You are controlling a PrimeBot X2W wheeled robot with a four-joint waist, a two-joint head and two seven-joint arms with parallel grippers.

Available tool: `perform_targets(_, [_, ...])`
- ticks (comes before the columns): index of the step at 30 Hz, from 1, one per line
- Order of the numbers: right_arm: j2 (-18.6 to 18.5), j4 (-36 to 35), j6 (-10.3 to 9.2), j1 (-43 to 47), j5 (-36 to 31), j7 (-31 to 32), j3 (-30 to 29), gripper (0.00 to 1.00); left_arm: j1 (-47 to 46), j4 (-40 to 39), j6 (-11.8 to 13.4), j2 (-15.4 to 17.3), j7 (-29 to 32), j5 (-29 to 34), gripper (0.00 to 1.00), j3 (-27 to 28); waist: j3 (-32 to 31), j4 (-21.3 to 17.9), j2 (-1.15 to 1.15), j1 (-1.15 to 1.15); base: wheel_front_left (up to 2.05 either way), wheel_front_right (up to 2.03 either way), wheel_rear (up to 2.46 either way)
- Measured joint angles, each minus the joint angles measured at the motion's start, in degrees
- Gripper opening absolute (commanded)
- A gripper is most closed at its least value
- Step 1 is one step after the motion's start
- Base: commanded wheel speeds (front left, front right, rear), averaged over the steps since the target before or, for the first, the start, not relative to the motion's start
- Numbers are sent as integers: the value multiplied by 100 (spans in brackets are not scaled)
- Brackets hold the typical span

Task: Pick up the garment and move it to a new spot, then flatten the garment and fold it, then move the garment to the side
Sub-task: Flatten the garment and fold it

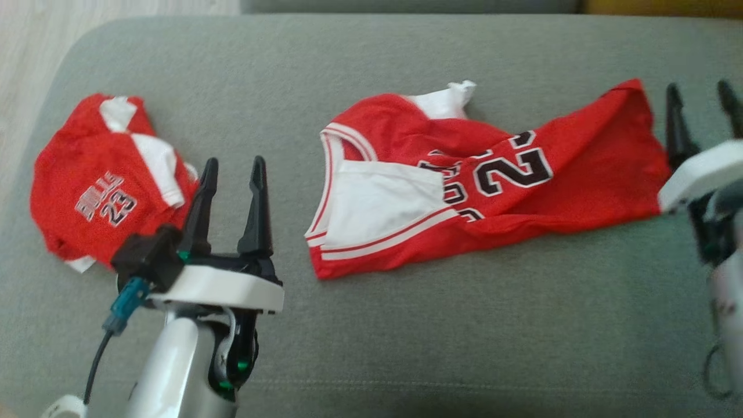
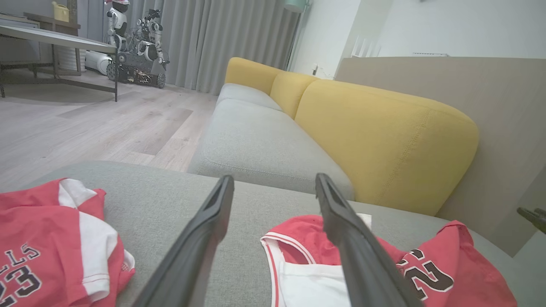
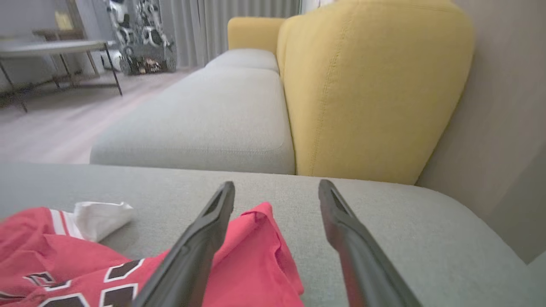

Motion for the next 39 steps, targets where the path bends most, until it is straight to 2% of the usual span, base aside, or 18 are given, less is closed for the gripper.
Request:
perform_targets(8, [1044,-1467,0,1695,428,-465,-786,100,197,-35,15,0,0,-31,100,1,-231,-398,0,0,0,0,0])
perform_targets(14, [1461,-2486,0,2555,240,-435,-1044,100,272,281,-66,2,0,-132,100,20,-171,-660,0,0,0,0,0])
perform_targets(22, [1597,-2921,0,2585,36,-252,-895,100,-289,1583,-38,0,1,372,100,21,123,-957,0,0,0,0,0])
perform_targets(28, [1651,-2961,-1,2585,-14,-209,-866,100,-1205,2681,-238,25,1,608,100,-103,388,-1112,0,0,0,0,0])
perform_targets(39, [1707,-2976,0,2473,-49,-213,-833,100,-2186,4176,-235,227,3,1036,100,-407,686,-1315,0,0,0,0,0])
